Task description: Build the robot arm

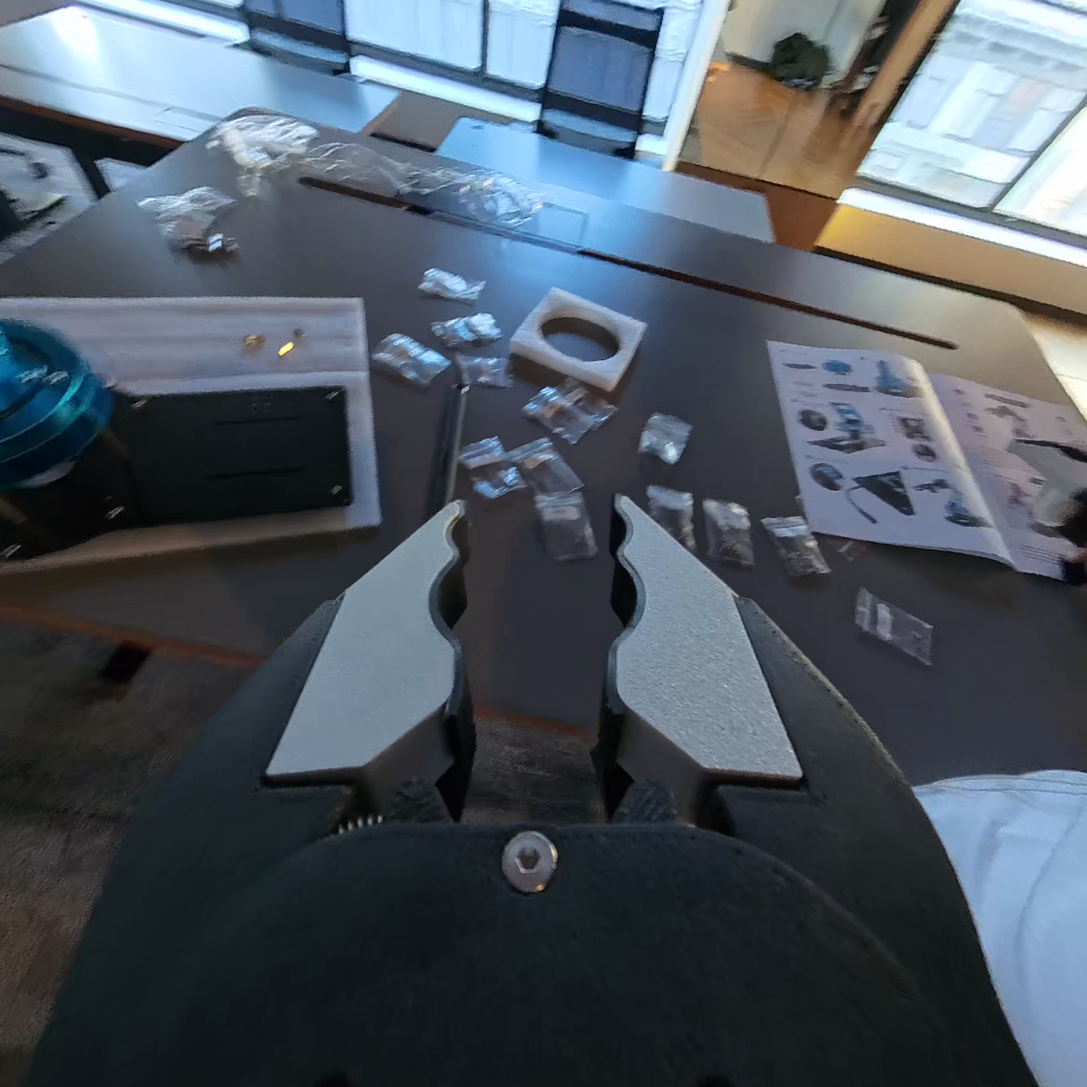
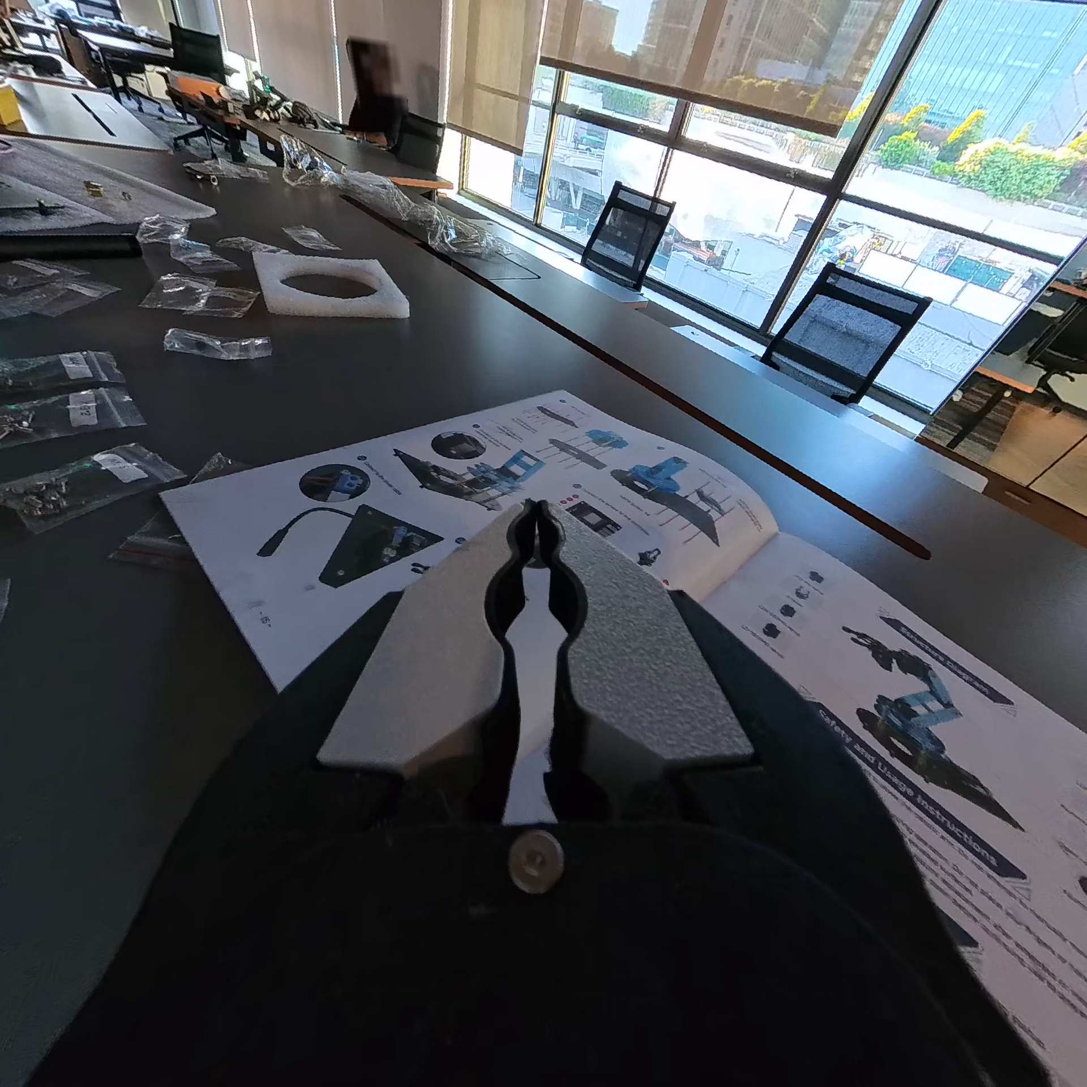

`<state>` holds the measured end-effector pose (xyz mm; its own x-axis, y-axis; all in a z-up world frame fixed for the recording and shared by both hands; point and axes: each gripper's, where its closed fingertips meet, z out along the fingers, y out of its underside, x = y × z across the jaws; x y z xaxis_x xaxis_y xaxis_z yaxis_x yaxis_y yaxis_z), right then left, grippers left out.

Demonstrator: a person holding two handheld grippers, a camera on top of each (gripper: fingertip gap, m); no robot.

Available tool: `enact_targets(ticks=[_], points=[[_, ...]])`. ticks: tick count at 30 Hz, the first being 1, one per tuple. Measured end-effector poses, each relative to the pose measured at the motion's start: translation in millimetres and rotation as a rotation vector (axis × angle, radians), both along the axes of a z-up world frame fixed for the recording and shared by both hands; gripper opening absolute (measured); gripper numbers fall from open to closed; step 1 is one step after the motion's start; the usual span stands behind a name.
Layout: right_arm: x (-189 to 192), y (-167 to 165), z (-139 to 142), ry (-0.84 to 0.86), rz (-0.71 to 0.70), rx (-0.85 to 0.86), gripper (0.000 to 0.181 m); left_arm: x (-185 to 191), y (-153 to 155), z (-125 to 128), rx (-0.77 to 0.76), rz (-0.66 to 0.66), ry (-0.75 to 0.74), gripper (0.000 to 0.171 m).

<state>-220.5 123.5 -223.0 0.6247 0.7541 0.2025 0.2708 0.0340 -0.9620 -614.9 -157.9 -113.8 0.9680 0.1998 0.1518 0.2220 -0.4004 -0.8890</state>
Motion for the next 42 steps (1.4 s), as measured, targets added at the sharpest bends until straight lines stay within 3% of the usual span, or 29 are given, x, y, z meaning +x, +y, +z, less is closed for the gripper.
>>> enact_targets(ticks=[6, 11, 15, 18, 21, 27, 31, 34, 39, 42], points=[[-1, 6, 8, -0.001, 0.004, -0.025, 0.0, 34, 62, 16, 0.051, -0.229, -0.008, 0.046], [-3, 14, 43, 0.045, 0.052, -0.126, 0.001, 86, 131, 47, 0.087, -0.471, 0.05, 0.05], [-15, 28, 75, -0.128, 0.119, -0.212, 0.009, 133, 180, 74, 0.066, -0.621, 0.114, 0.054], [-21, 40, 112, -0.251, 0.108, -0.167, 0.01, 161, 209, 93, 0.06, -0.671, 0.171, 0.055], [-25, 39, 124, -0.326, 0.131, -0.258, 0.011, 179, 231, 104, 0.057, -0.672, 0.193, 0.054], [2, 48, 96, -0.411, 0.053, -0.439, 0.011, 179, 253, 81, -0.053, -0.584, 0.149, 0.053], [32, 63, 66, -0.545, -0.013, -0.51, 0.011, 150, 261, 53, -0.127, -0.456, 0.135, 0.054], [30, 77, 63, -0.492, 0.011, -0.555, 0.01, 133, 264, 43, -0.125, -0.407, 0.095, 0.049], [33, 97, 37, -0.517, -0.04, -0.672, 0.01, 120, 280, 67, -0.002, -0.379, 0.094, 0.049], [34, 99, 19, -0.585, -0.049, -0.729, 0.01, 110, 290, 64, -0.006, -0.34, 0.102, 0.05]])
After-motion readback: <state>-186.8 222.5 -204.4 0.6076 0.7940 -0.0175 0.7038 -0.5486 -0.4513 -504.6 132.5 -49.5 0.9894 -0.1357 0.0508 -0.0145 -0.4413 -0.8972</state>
